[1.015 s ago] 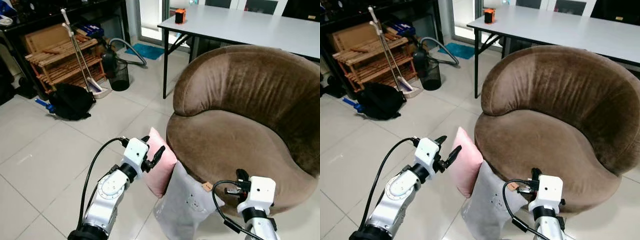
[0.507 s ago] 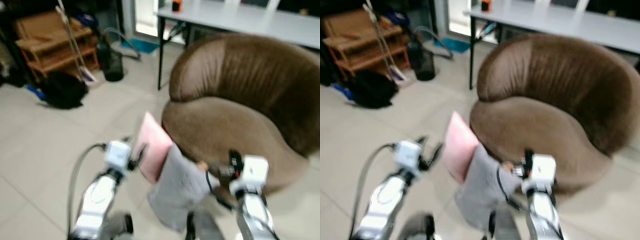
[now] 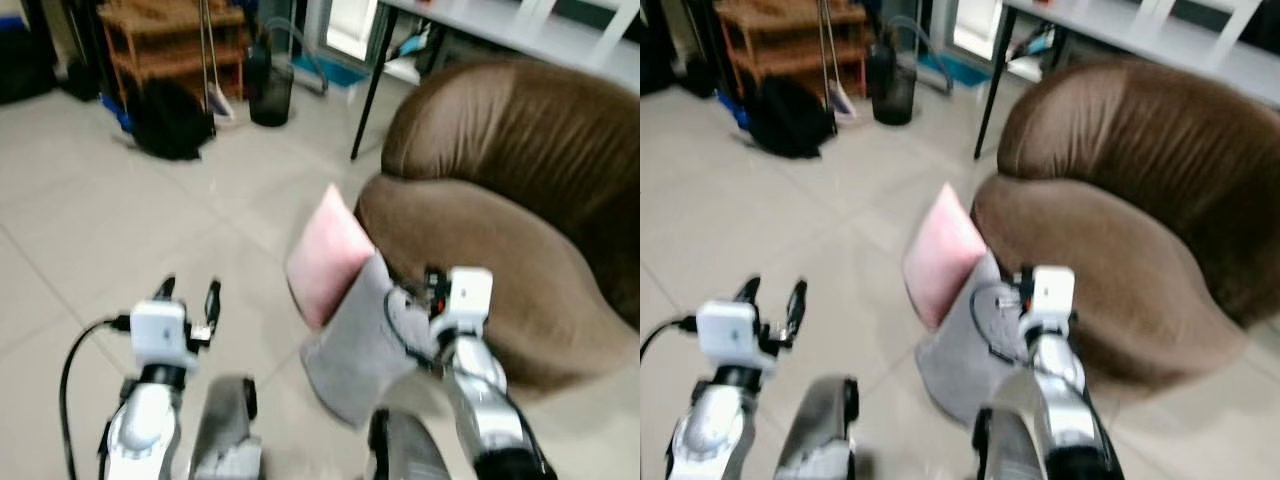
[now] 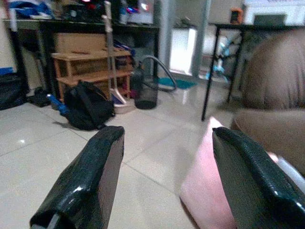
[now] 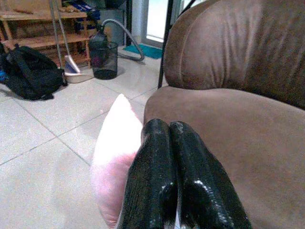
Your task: Move the pillow to the sofa from floor
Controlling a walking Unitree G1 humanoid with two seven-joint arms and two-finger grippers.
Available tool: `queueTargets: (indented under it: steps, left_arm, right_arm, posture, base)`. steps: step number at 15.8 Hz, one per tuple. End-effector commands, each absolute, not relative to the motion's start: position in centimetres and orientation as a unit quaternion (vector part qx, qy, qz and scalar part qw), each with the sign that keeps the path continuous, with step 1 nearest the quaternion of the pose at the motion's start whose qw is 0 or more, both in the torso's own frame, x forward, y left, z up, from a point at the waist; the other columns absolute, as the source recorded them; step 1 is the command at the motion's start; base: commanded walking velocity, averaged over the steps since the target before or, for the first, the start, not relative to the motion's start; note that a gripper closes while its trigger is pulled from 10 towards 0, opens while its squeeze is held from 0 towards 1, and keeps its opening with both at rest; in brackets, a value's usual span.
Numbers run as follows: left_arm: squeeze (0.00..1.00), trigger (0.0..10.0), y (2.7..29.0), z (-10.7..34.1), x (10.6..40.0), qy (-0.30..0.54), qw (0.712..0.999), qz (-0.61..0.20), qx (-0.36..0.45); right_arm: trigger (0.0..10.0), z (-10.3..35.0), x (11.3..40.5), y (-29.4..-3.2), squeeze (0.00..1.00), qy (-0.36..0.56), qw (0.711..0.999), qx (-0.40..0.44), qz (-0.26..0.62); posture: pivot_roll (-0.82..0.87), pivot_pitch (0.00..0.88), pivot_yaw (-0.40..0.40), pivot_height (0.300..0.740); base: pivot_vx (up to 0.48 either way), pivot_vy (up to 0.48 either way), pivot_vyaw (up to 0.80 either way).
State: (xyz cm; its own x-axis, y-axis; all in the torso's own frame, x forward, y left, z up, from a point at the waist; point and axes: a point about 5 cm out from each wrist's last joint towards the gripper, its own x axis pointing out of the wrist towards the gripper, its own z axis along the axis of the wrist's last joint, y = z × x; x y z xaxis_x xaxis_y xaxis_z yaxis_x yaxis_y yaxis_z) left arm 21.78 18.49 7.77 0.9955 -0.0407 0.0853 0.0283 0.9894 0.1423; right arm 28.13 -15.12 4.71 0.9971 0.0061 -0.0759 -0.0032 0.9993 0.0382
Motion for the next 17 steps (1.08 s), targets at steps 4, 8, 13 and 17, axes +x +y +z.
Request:
queueTargets:
  steps: [4,8,13,17]
  left_arm:
    - [0.00,10.0,16.5,6.4,23.8,0.012,0.994,-0.096,0.054]
    - [1.00,10.0,15.6,6.3,24.3,0.021,0.989,-0.138,0.044]
    - [1.00,10.0,15.3,6.7,24.8,0.016,0.986,-0.159,0.048]
    - [1.00,10.0,15.4,7.0,25.1,0.007,0.986,-0.158,0.057]
  right_arm:
    - [10.0,3.0,27.1,-16.1,0.69,0.072,0.996,0.046,-0.004]
    - [10.0,2.5,25.9,-16.4,1.00,0.066,0.995,0.068,-0.011]
    - [10.0,1.9,25.1,-16.6,1.00,0.070,0.994,0.087,-0.019]
    - [10.0,1.2,25.3,-16.8,1.00,0.102,0.992,0.062,-0.034]
  posture:
    - [0.11,0.079,-0.147,0.605]
    - [0.09,0.070,-0.112,0.605]
    - [0.09,0.059,-0.095,0.605]
    - [0.09,0.056,-0.092,0.605]
  base:
    - [0.000,0.000,0.00]
    - [0.000,0.000,0.00]
    - [0.000,0.000,0.00]
    - [0.000,0.000,0.00]
